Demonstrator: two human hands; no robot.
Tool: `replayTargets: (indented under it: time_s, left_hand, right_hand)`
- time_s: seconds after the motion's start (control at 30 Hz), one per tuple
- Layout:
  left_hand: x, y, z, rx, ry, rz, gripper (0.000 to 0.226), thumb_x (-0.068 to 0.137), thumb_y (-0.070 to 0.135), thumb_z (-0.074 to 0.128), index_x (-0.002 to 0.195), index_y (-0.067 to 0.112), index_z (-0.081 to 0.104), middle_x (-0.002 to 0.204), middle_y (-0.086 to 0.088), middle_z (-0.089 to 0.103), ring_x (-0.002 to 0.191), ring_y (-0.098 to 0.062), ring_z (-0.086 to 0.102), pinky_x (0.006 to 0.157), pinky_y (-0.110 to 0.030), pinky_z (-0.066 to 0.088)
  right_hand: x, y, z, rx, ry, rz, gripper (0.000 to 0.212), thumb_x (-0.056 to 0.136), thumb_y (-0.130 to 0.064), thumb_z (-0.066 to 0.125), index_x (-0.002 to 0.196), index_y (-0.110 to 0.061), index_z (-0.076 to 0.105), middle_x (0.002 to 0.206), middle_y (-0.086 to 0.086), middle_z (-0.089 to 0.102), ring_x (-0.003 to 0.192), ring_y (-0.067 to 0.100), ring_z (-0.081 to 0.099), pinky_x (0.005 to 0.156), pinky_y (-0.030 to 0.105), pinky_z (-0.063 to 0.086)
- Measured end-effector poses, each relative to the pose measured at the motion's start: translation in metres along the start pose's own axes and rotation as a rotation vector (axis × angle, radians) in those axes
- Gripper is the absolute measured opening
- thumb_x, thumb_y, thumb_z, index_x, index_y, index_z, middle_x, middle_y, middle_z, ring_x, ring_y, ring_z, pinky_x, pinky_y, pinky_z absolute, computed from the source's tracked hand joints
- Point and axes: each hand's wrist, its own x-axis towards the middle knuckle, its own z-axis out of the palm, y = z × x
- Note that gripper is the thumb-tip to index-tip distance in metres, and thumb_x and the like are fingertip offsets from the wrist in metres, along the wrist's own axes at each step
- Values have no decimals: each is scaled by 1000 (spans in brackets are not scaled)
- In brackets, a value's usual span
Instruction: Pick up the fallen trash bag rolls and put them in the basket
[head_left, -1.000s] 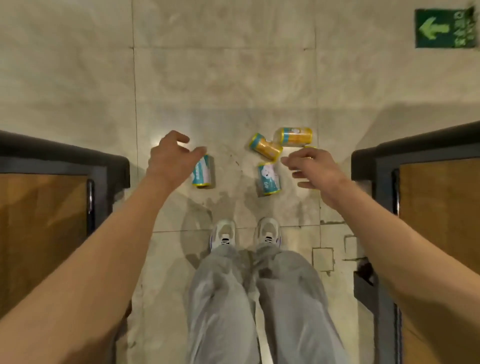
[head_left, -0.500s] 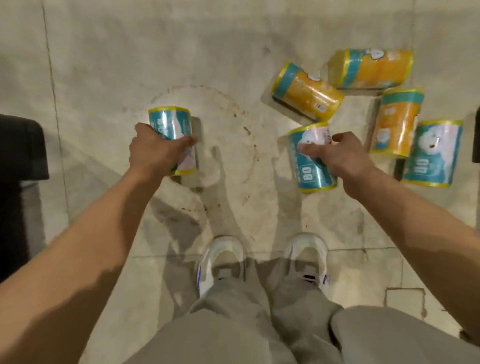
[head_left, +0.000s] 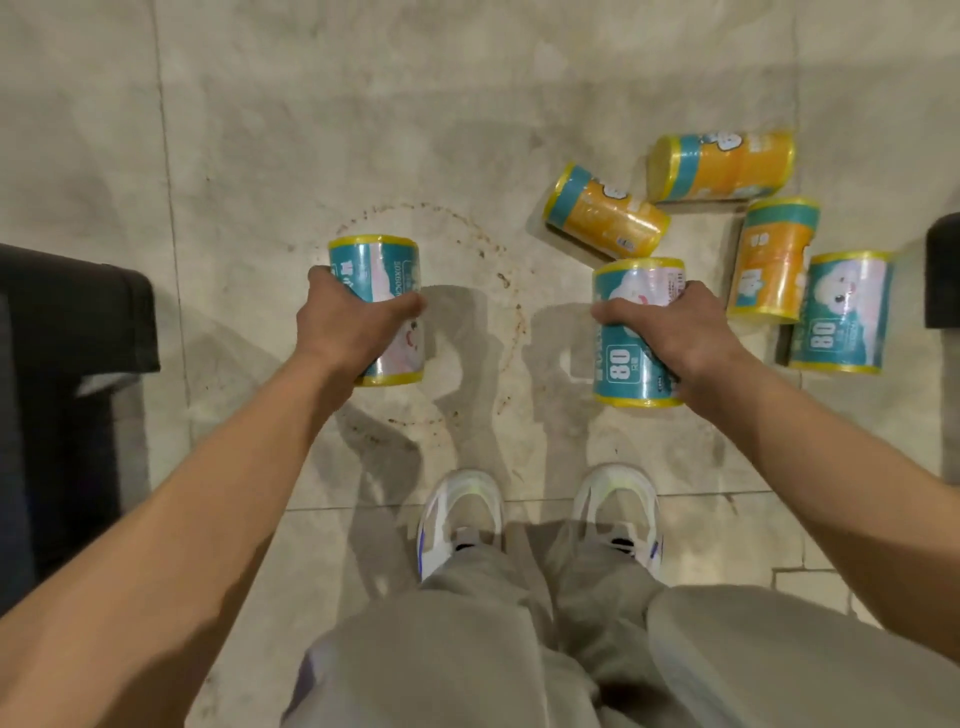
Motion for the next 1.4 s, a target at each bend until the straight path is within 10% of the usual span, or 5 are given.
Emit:
replayTargets:
  time_s: [0.43,0.73,1.03,1.4]
  left_hand:
    - [-327,257,-237,-139,-179,278,69,50,47,87,109,32,55,104,8,70,92,-12,71,83,-43,59]
    - [-520,416,-383,293,-148,854,87,52,54,80,126,30,41,110,7,62,97,-18,63,84,-39,54]
    - [-640,491,-375,837,-172,1485,95,56,53,79,135,32,31,118,2,54,105,-21,54,80,-40,52]
    - [-857,427,-272,837,-586,1961,96,52,55,73,136,29,33,114,2,55,103,-23,57,78,-44,54]
  right_hand:
    - [-386,-223,-179,245,-132,-173,63,68,-27,90,121,-17,59,108,8,75,91,26,76,80,49,63]
    - [-627,-338,-290,-370,197,-546,77,63,-45,89,121,-16,47,113,7,51,104,26,56,81,37,47]
    - [-759,-297,-360,-639,705,-507,93,66,-57,75,142,-24,33,121,5,44,107,31,56,72,38,48]
    - [-917,-77,-414,-345,1087,-123,100,67,-60,74,149,-28,28,128,6,45,115,31,54,71,36,44]
